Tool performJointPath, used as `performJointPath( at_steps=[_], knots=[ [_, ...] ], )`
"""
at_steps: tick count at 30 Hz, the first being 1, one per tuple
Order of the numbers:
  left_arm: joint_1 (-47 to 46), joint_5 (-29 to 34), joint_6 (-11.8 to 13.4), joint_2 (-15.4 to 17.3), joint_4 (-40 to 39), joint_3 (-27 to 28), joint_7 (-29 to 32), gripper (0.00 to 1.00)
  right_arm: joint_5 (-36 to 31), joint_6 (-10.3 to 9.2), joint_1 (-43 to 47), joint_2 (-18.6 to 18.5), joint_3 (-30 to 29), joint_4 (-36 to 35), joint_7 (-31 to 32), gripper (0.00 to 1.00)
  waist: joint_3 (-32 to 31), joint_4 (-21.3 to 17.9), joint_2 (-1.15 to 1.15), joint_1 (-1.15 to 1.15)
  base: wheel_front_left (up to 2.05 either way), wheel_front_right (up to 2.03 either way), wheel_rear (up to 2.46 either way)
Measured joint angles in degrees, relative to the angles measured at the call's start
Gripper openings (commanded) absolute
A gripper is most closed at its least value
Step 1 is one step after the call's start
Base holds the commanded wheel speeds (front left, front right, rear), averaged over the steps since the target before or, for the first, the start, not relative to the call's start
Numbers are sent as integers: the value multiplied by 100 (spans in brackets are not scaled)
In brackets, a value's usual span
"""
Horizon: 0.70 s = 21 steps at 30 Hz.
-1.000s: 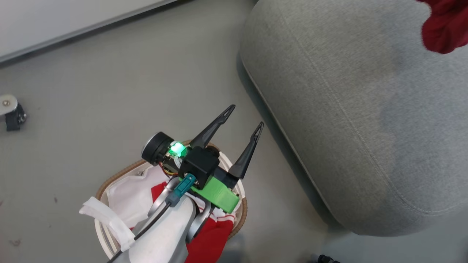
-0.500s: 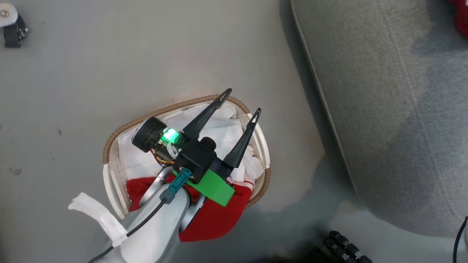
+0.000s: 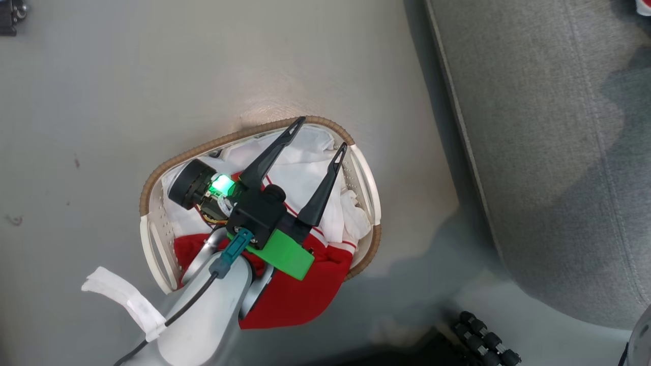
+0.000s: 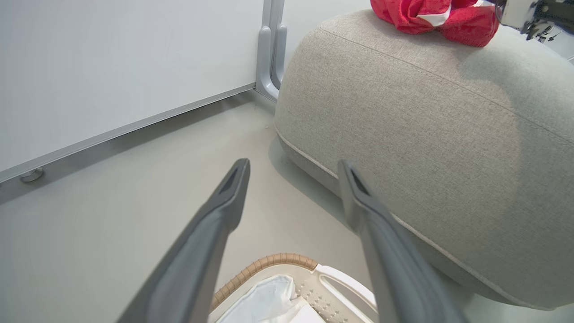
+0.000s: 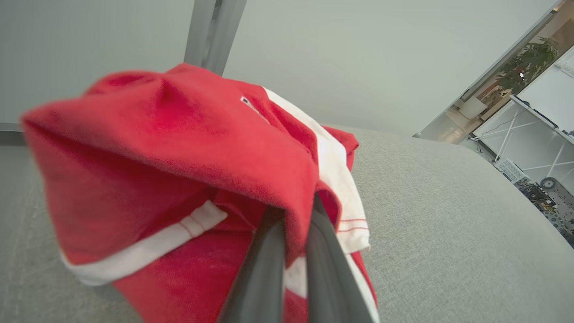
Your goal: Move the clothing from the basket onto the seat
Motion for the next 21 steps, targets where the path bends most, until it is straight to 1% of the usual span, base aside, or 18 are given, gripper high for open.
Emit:
performJointPath(
  at_steps=[1,9,16,21],
  knots=[
    [3,-1,1,-2,0,4,0,100,-1,0,60,12,-5,-37,0,100,-35,-16,0,0,0,0,0],
    [121,-116,0,-109,5,111,-1,100,-145,0,522,155,-60,-192,0,100,-435,-83,0,0,0,0,0],
    [354,-305,0,-215,76,189,0,100,-168,0,1150,127,82,-298,0,100,-1039,-13,0,-1,0,0,0],
    [615,-389,0,-315,104,488,-1,100,-119,0,1405,80,265,-289,0,100,-1574,125,0,-1,0,0,0]
  ],
)
